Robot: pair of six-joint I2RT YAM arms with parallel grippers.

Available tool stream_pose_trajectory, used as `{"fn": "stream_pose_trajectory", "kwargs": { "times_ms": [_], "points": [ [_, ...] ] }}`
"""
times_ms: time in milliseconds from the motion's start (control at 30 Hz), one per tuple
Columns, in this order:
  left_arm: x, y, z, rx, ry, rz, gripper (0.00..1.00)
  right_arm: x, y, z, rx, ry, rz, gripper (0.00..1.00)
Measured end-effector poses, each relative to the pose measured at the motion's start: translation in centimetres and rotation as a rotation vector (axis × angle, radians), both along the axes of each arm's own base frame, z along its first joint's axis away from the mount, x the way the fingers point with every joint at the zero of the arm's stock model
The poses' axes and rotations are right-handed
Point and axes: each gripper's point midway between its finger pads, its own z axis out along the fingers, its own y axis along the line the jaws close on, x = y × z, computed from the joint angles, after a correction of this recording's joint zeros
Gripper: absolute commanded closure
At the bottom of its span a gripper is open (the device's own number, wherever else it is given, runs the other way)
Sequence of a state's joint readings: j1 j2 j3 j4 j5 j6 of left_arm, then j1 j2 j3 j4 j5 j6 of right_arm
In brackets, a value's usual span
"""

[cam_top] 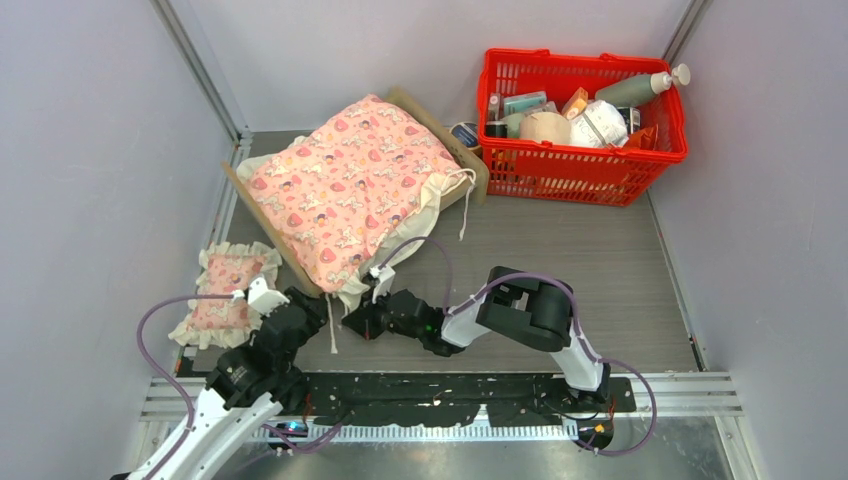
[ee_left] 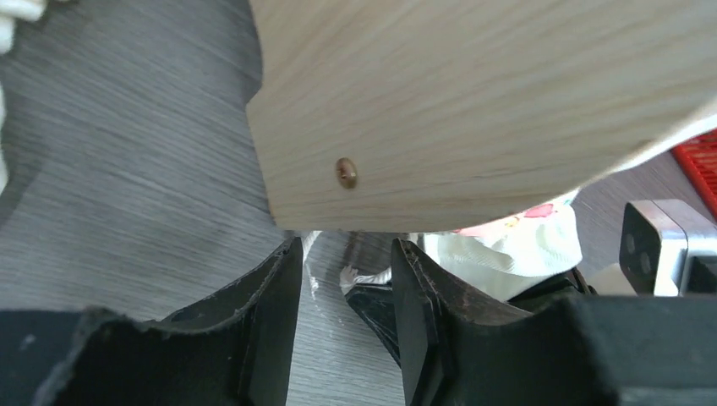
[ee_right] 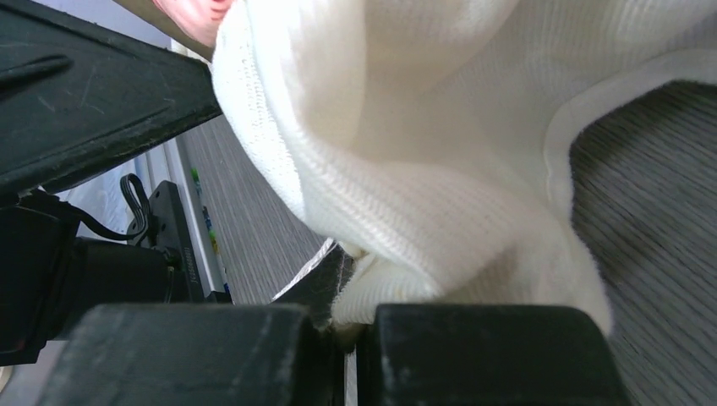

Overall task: Set up the pet bed
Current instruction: Tie the ropes to the bed frame.

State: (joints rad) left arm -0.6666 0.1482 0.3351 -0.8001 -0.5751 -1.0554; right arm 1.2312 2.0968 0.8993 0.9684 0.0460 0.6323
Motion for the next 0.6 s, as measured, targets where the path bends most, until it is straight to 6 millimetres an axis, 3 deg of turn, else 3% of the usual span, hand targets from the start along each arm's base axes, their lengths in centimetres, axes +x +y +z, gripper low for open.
{"fn": "stream_pose_trajectory", "kwargs": {
  "times_ms": [167,367,600],
  "points": [
    [-0.2,0.8,-1.4,-0.011,0.030,0.067,0.51,-0.1,-0.2,-0.6,-0.025,0.013,-0.001,0.95],
    [-1.0,0.6,-6.1,0.001,0.142,0.079,0.54,0.0,-0.3,-0.7,-0.029,0.019,-0.001,0.95],
    [-1.2,-0.2,-6.5,-0.056,0.175,0.088,0.62,0.1,-0.3,-0.8,-0.031,0.020,-0.003,0.95]
  ]
}}
